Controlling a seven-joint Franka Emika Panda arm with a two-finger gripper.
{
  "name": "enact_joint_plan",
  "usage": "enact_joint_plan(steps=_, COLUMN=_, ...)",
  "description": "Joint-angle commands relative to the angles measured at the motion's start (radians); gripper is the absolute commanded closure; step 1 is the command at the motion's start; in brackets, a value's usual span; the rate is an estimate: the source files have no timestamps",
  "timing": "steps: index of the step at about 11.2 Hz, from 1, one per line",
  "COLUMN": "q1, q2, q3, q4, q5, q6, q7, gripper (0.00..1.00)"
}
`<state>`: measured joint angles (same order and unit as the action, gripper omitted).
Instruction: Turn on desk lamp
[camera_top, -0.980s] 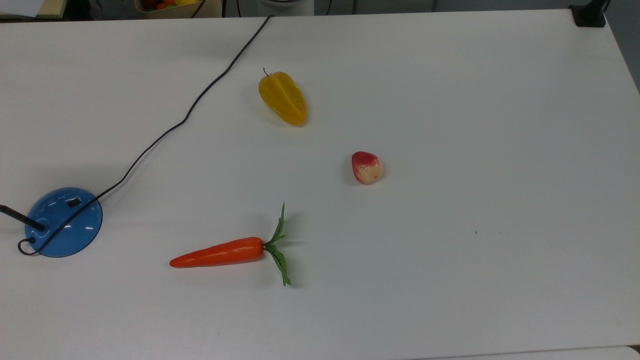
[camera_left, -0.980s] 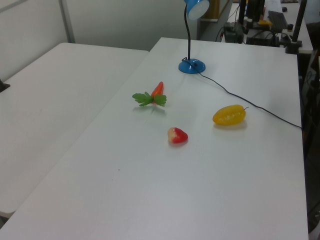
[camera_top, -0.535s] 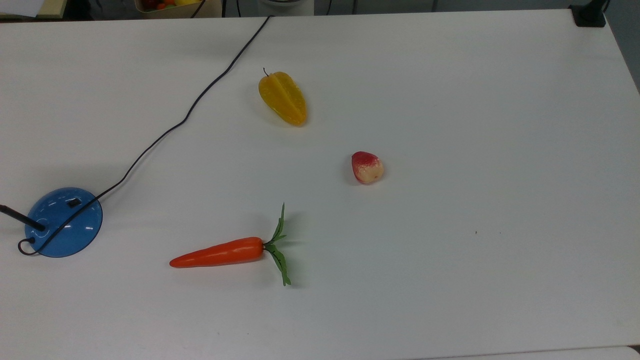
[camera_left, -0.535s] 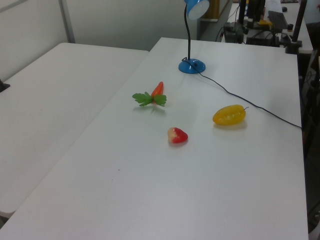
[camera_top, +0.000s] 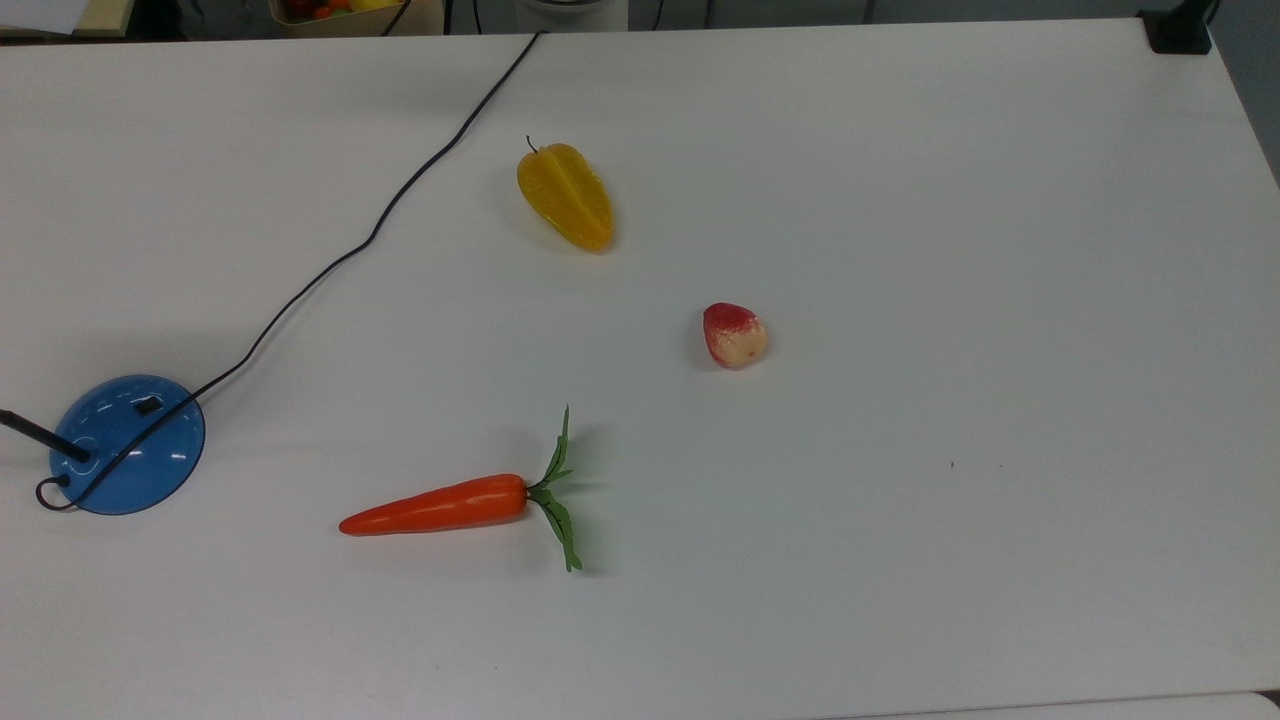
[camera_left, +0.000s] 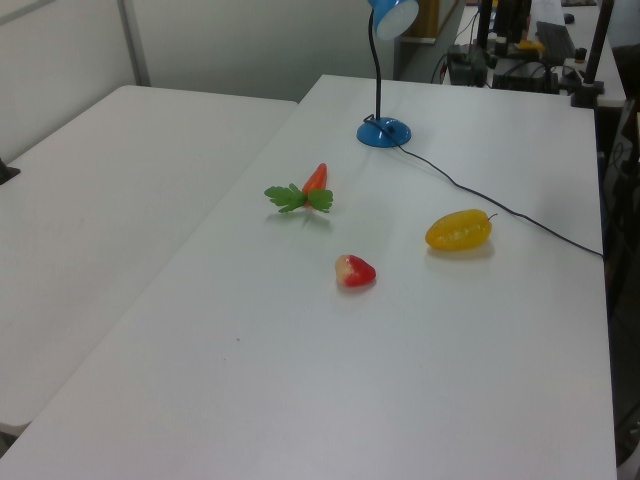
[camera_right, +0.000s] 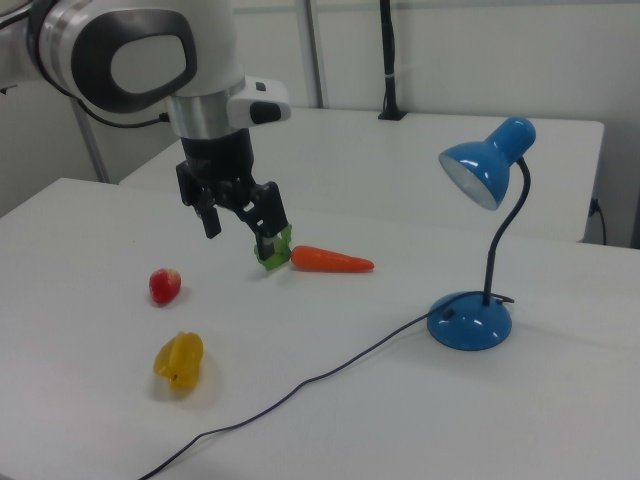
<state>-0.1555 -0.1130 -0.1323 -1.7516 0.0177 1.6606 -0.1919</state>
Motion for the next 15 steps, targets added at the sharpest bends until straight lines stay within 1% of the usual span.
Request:
enact_joint_plan(steps=1, q1=0.007, q2=0.03, q3=-0.023, q4=0.006, q5=0.013, q6=0.008, q7=-0.012, gripper=0.0)
enact_joint_plan(steps=7, q1=-0.001, q2=0.079, q3=-0.021, q4=0.06, q5=0.018, q6=0.007, q7=-0.009, gripper=0.0)
enact_joint_plan(steps=8, q1=-0.003, q2=0.104, q3=-0.021, q4=0.087, q5=0.018, q6=0.001, q7=-0.009, gripper=0.0)
enact_joint_plan(steps=12, q1=-0.01, q2=0.144, q3=-0.023, q4=0.093, q5=0.013, q6=0.036, q7=-0.003, gripper=0.0)
enact_joint_plan(steps=15, q1=-0.041, q2=0.168, q3=-0.023, q4=0.095, q5=0.013, q6=0.059, q7=0.048, gripper=0.0)
